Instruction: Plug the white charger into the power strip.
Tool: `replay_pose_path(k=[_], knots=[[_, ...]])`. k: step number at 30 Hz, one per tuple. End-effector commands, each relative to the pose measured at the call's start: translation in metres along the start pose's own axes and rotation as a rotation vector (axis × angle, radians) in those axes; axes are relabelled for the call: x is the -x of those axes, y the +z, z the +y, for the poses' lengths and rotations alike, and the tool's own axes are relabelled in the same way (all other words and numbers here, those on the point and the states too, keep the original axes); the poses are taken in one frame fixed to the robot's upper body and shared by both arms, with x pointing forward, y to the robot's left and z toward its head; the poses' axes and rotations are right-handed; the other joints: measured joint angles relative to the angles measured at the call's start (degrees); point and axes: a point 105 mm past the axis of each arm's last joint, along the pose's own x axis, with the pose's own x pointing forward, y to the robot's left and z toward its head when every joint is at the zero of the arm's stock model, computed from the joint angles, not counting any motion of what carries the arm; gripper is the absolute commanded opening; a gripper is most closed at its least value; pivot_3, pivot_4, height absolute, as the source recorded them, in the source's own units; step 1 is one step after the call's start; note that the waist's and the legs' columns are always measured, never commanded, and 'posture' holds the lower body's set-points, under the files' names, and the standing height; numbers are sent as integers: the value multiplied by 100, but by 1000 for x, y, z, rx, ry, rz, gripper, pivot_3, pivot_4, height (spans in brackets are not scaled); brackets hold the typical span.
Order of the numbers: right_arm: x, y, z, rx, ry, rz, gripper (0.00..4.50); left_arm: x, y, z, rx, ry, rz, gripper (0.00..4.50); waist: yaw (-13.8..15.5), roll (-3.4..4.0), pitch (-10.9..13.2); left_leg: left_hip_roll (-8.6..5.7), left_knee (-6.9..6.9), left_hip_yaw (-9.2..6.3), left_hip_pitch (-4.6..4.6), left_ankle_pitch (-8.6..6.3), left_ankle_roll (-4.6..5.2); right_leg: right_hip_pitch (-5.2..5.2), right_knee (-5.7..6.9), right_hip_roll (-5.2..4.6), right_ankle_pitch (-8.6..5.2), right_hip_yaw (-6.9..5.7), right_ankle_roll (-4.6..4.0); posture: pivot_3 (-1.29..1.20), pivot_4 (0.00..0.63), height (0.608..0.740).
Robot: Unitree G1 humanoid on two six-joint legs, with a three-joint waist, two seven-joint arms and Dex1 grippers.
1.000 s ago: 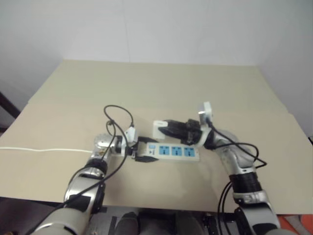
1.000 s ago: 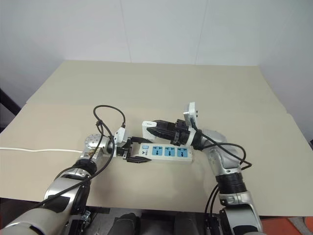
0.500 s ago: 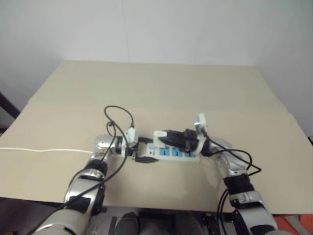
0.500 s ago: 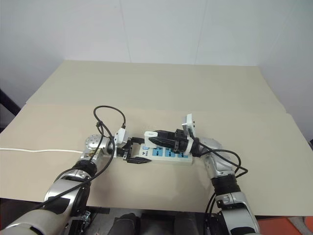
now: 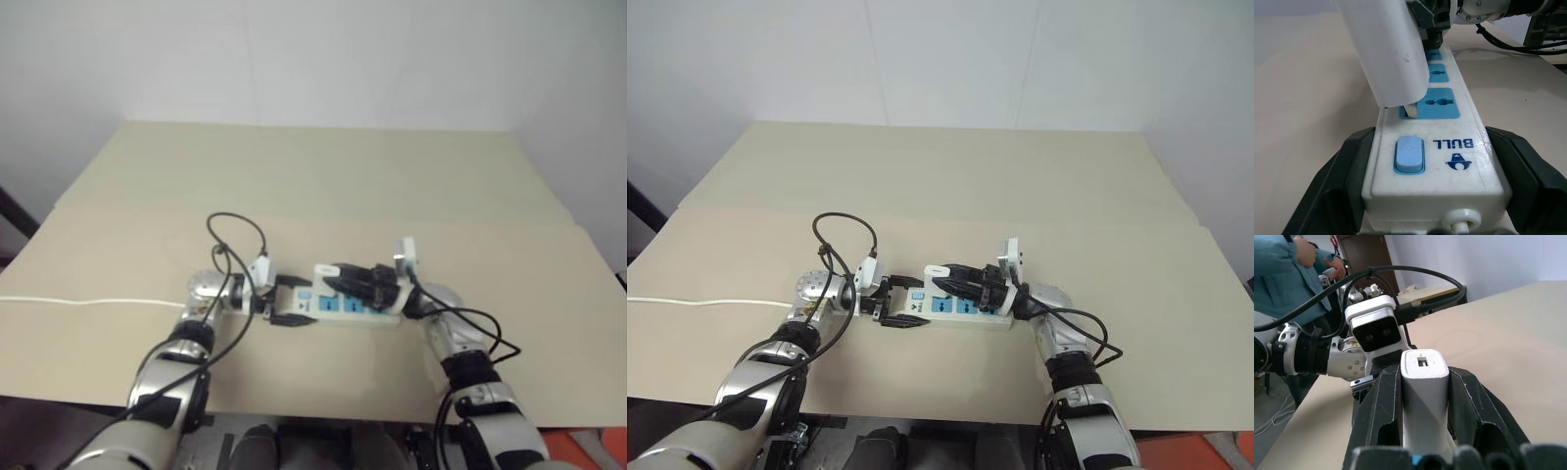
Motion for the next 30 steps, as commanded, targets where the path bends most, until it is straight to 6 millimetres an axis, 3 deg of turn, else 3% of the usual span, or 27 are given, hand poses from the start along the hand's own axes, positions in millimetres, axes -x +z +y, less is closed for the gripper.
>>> replay_pose_path(k=[1, 30], knots=[[1, 10, -2, 35, 16, -25, 1121, -5, -16, -14, 72, -46, 26, 3268, -2, 0, 0, 0, 0, 0, 1, 0, 0, 0, 0, 0, 0, 0, 0, 0, 150, 740], [11, -4, -7, 35, 25, 27, 1121, -8, -13, -13, 66, -34, 5, 3268, -5, 7, -5, 0, 0, 1, 6, 0, 0, 3, 0, 0, 0, 1, -1, 0, 150, 740]])
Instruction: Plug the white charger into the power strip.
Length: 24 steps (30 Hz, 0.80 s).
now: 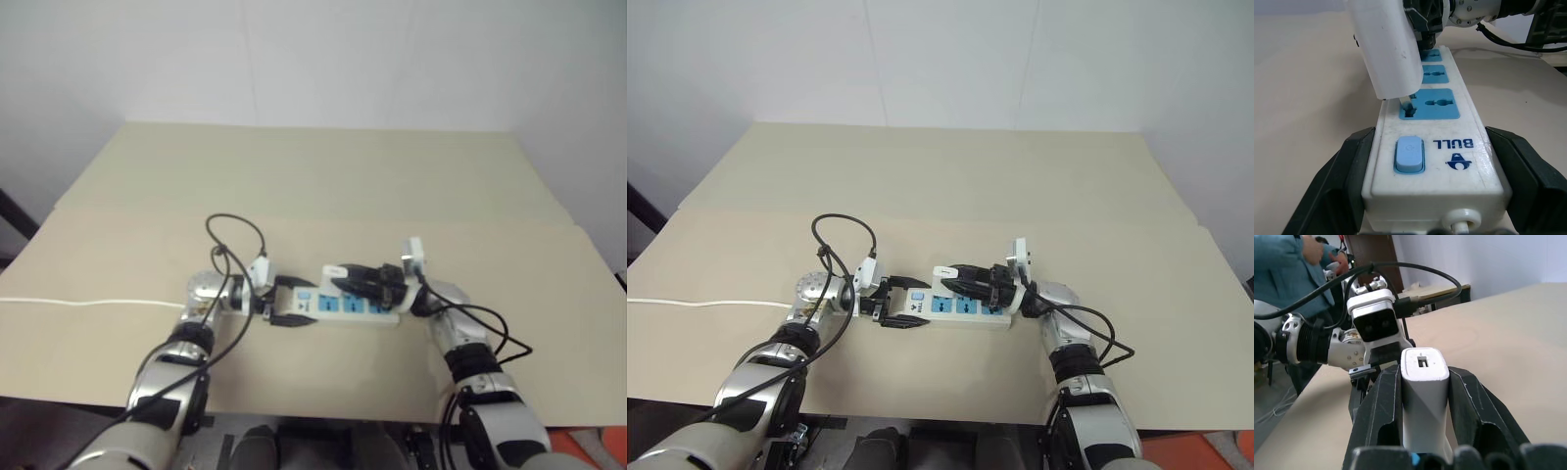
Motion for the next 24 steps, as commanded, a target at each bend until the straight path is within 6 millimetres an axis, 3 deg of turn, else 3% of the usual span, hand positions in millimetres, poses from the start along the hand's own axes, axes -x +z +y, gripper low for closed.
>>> replay_pose_path(k=[1, 24], knots=[[-1, -3, 2, 1, 0, 5, 1121, -7, -12, -11, 52, -39, 12, 3268, 0, 0, 0, 0, 0, 0, 0, 0, 0, 0, 0, 0, 0, 0, 0, 0, 150, 740], [1, -19, 4, -30, 8, 56, 1121, -7, -10, -9, 47, -33, 10, 3268, -13, -5, -7, 1, 0, 0, 13, 0, 0, 11, 0, 1, -1, 0, -1, 0, 150, 740]])
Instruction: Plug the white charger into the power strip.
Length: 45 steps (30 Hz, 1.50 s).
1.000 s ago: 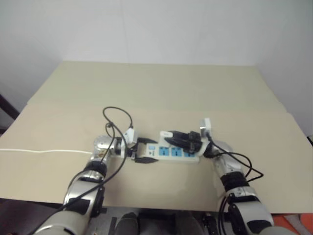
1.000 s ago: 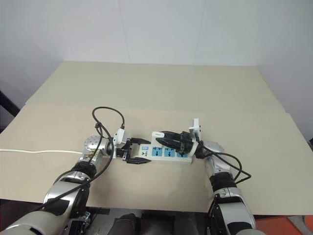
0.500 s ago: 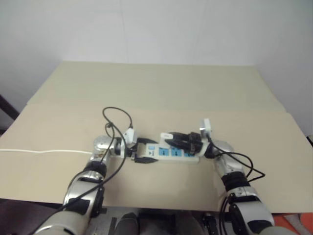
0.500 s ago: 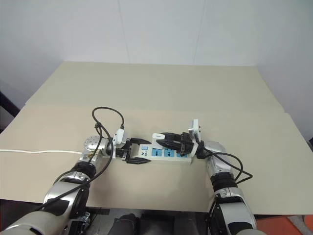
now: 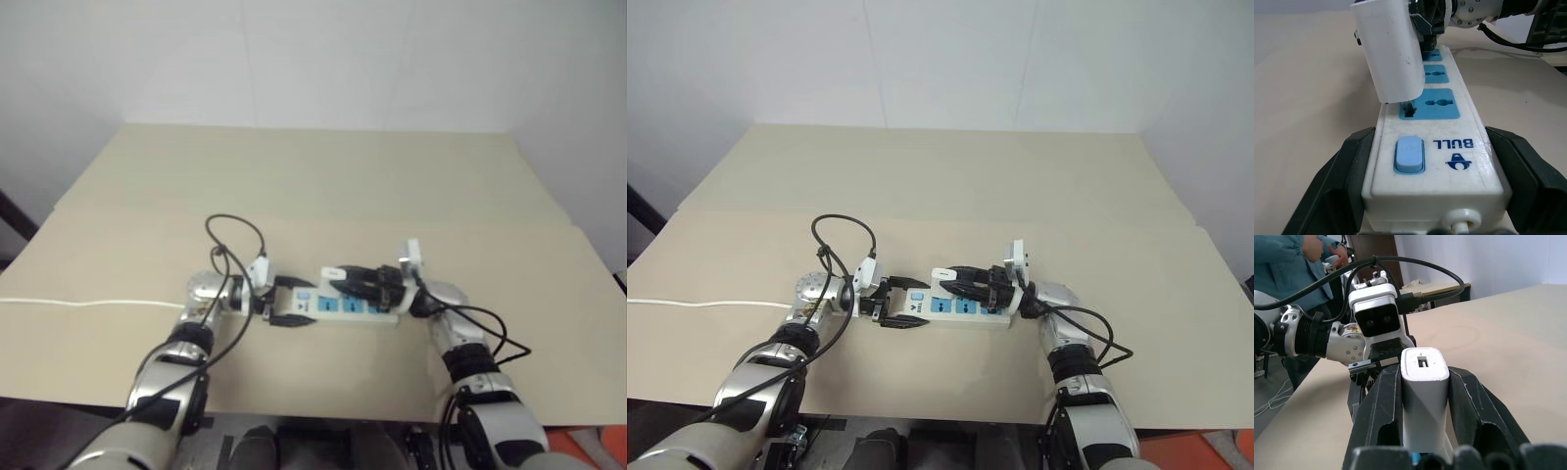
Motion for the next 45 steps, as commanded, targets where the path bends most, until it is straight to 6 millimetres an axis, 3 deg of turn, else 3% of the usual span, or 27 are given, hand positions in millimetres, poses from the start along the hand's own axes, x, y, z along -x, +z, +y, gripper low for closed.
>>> replay_pose_path(k=[1, 28, 45], knots=[[2, -15, 4, -50, 1, 35, 1121, -7, -9, -9, 42, -35, 8, 3268, 0, 0, 0, 0, 0, 0, 0, 0, 0, 0, 0, 0, 0, 0, 0, 0, 150, 740], [3, -30, 8, 6, 68, 137, 1121, -9, -9, -11, 43, -43, 2, 3268, 2, -1, -3, 0, -1, 0, 10, 0, 0, 10, -2, 0, -2, 0, -3, 0, 150, 740], [2, -46, 8, 64, 79, 215, 1121, -10, -10, -15, 42, -48, -5, 3268, -75, 1, -3, 4, -25, -1, 73, 0, -1, 83, -40, 2, -10, 0, -9, 0, 150, 740]])
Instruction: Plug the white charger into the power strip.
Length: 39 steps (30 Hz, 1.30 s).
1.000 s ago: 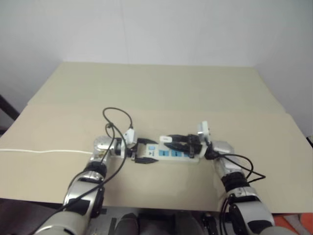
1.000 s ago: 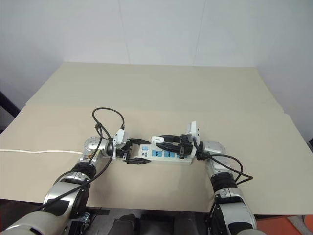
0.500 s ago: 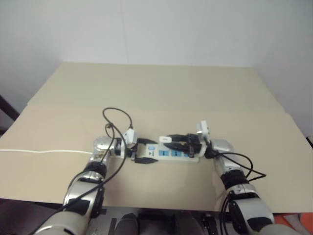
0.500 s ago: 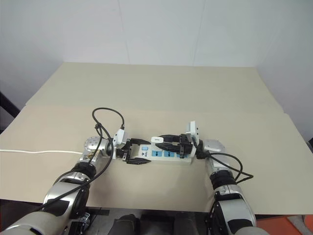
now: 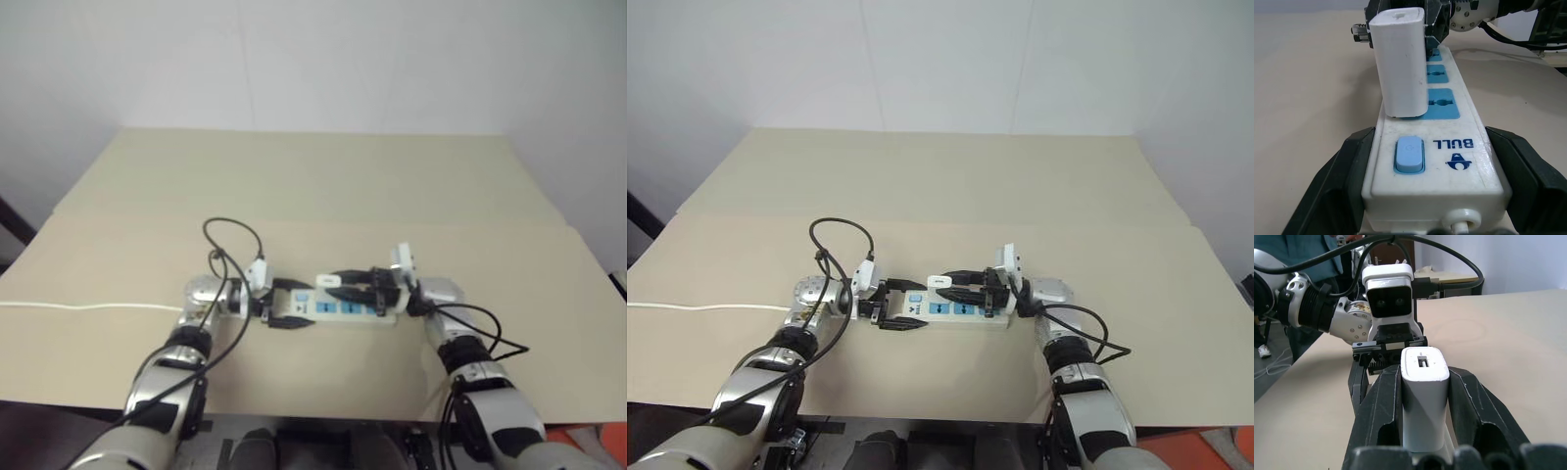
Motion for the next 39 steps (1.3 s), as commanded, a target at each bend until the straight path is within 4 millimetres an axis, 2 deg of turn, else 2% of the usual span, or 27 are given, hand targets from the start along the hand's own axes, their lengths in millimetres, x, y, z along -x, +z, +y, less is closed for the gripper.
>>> replay_pose_path(k=[1, 8, 16, 19, 27, 28, 32, 37, 39], knots=[[5, -34, 13, -45, -1, 130, 1121, -10, -7, -12, 23, -63, 1, 3268, -10, 0, 0, 0, 0, 0, 0, 0, 0, 1, 0, 0, 0, 0, 0, 0, 150, 740], [5, -42, 11, -40, -11, 182, 1121, -11, -7, -12, 24, -63, 0, 3268, -42, 3, -2, 0, 0, -1, 5, 0, 0, 5, 0, 0, 0, 0, 0, 0, 150, 740], [6, -52, 9, -130, -24, 231, 1121, -11, -6, -12, 25, -66, 0, 3268, -77, 6, -4, 1, 0, -1, 31, 0, 0, 20, 10, 3, 0, 4, 1, 0, 150, 740], [7, -51, 11, -81, -18, 224, 1121, -11, -7, -12, 25, -65, 2, 3268, -77, 6, -4, 0, 0, 0, 39, 0, 0, 23, 16, 4, -2, 6, 3, 0, 150, 740], [6, -49, 12, -88, -13, 200, 1121, -11, -8, -13, 24, -67, 6, 3268, -77, 6, -4, 0, 0, 0, 39, 0, 0, 23, 16, 4, -2, 9, 3, 0, 150, 740], [7, -45, 12, -78, -1, 179, 1834, -11, -8, -14, 24, -67, 6, 3268, -77, 6, -4, 0, 0, 0, 39, 0, 0, 23, 16, 4, -2, 9, 3, 0, 150, 740], [9, -39, 12, -47, 6, 150, 2864, -12, -10, -15, 27, -70, 9, 3268, -55, -2, -8, 0, -1, 0, 39, 0, 0, 23, 14, 4, -3, 9, 3, 0, 150, 740], [13, -38, 15, -30, 19, 149, 4382, -14, -10, -15, 27, -72, 5, 3268, -28, -2, -9, 0, -4, -1, 31, 0, -1, 28, -7, 2, -2, 6, 3, 0, 150, 740], [15, -36, 16, -24, 29, 146, 4453, -15, -9, -15, 26, -72, 4, 3268, -14, -2, -9, -1, -6, -1, 30, 0, -1, 28, -11, 1, -3, 6, 3, 0, 150, 740]])
